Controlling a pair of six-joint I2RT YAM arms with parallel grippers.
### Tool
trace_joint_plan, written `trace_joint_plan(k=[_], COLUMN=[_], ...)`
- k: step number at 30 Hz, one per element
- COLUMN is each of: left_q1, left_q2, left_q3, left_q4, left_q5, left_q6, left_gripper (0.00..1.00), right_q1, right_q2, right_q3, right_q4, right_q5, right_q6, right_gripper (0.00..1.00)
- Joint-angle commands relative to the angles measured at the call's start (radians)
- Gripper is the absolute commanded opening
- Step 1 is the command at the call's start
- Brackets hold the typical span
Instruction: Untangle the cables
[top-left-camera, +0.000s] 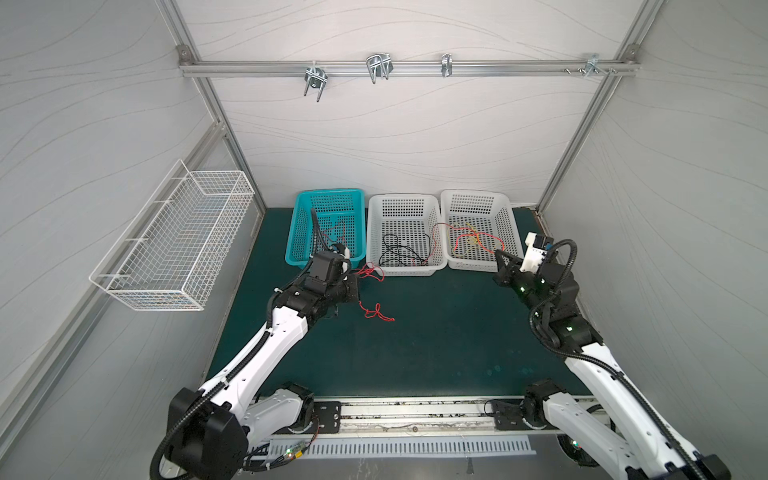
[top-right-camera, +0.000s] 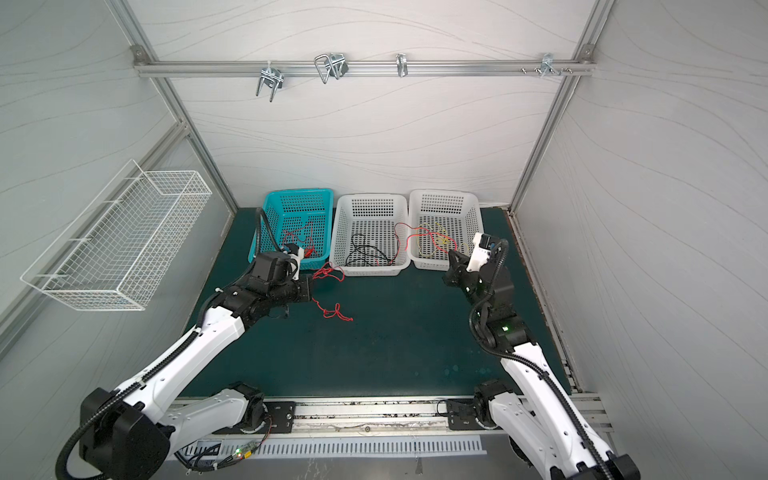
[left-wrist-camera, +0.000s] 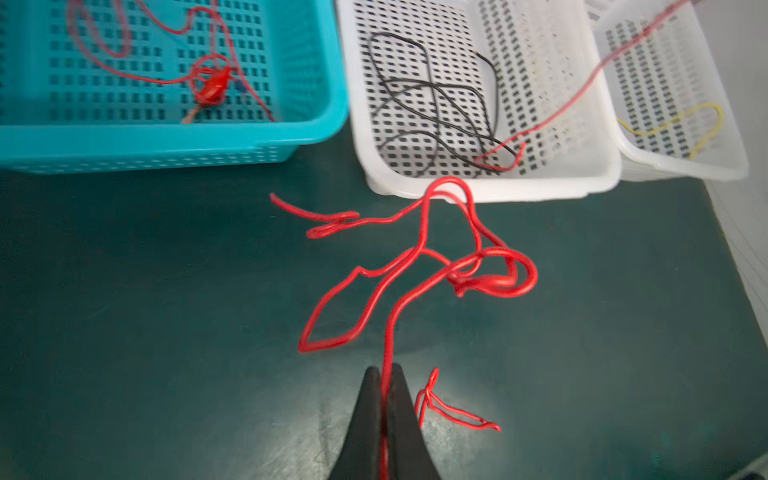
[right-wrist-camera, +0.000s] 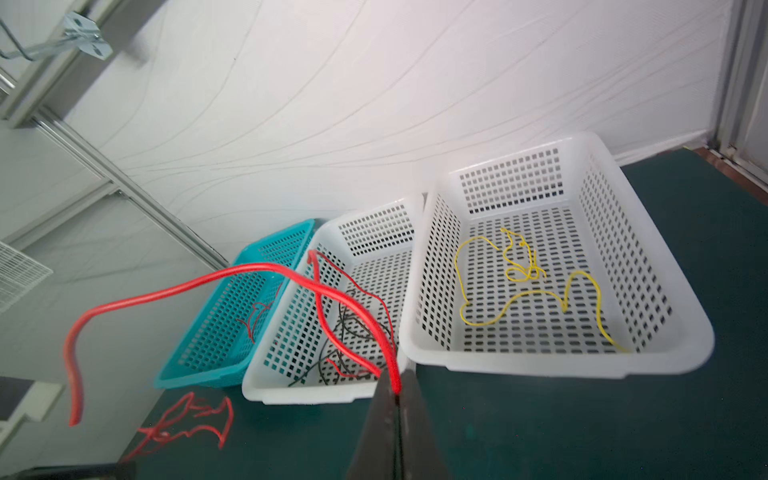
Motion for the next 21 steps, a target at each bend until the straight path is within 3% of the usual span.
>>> trace_joint_plan(k=[1, 9, 18, 21], left_q1=[-0.065, -0.151, -0.193, -0.198], left_q2=[0.041, 0.106, 0.198, 0.23], left_q3=[0.049, 0.071, 0.094, 0.108], left_q4=[0.04, 0.06, 0.113, 0.123], left_q5=[0.035, 0.068, 0.093, 0.092], left_q6=[0.068, 0.122, 0.128, 0.131], left_gripper=[0.0, 0.0, 0.0, 0.07], right_q1=[0.031, 0.078, 0.126, 0.144], right_q2=[0.053, 0.156, 0.218, 0.234], right_q3=[0.069, 0.152, 0.19, 0.199], right_q4=[0.145, 0.236, 0.306, 0.332], right_q5=[-0.025, -0.003, -0.062, -0.082], right_q6=[-0.054, -0.121, -0.201, -0.218], right_gripper=[0.0, 0.0, 0.0, 0.0])
